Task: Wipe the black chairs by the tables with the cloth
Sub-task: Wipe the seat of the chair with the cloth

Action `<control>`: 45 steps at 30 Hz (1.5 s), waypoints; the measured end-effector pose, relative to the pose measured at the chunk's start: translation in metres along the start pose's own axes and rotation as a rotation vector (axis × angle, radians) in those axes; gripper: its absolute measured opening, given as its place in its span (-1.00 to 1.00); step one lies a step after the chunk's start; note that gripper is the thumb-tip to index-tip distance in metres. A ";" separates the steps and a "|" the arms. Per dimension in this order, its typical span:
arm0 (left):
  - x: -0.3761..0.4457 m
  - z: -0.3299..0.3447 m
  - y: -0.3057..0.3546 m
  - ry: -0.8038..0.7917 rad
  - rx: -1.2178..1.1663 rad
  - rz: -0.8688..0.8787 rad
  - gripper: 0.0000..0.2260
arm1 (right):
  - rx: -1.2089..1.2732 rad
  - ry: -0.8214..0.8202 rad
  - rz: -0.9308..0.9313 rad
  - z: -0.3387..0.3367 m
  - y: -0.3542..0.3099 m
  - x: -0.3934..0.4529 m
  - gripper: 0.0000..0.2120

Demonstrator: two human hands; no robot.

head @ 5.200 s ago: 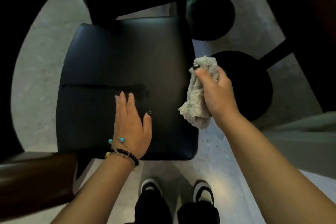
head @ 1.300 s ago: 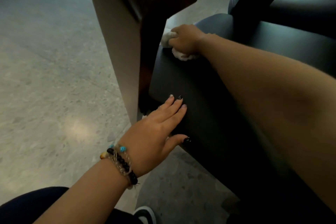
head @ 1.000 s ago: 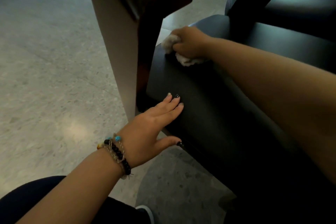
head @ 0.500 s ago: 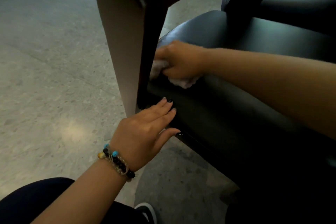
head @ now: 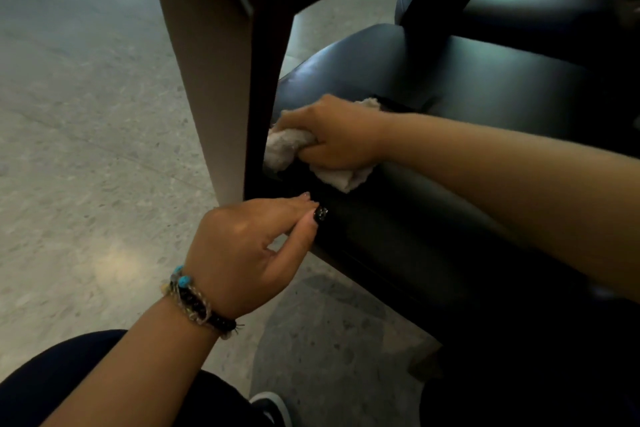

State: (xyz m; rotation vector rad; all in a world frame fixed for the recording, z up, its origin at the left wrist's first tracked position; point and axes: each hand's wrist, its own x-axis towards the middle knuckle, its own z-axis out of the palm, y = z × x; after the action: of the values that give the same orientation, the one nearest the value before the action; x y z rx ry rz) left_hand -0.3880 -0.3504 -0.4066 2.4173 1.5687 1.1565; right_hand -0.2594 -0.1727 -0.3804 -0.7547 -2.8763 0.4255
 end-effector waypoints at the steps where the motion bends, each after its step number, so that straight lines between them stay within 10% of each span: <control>1: 0.002 0.001 0.002 0.017 -0.017 0.008 -0.77 | -0.035 0.018 0.064 -0.008 0.014 0.000 -0.64; 7: 0.011 0.012 0.013 0.048 -0.064 0.053 -0.76 | -0.070 0.261 0.631 -0.026 0.104 -0.010 -0.58; 19: 0.025 0.043 0.003 -0.103 -0.094 -0.294 -0.36 | 0.051 0.096 0.038 -0.015 0.031 -0.068 -0.64; 25: 0.033 0.057 0.001 0.016 -0.276 -0.305 -0.41 | -0.048 0.396 0.664 -0.022 0.092 -0.029 -0.70; 36: 0.042 0.060 -0.008 0.233 -0.376 -0.284 -0.53 | 0.082 -0.001 -0.031 -0.012 -0.016 -0.099 -0.55; 45: 0.030 0.051 -0.006 0.258 -0.385 -0.292 -0.51 | 0.066 0.641 0.551 0.000 0.044 -0.039 -0.68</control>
State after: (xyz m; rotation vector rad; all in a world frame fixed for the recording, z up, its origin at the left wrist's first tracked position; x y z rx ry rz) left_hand -0.3562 -0.3057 -0.4291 1.7919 1.5185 1.5794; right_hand -0.2059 -0.1556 -0.3959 -1.3748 -2.0341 0.2611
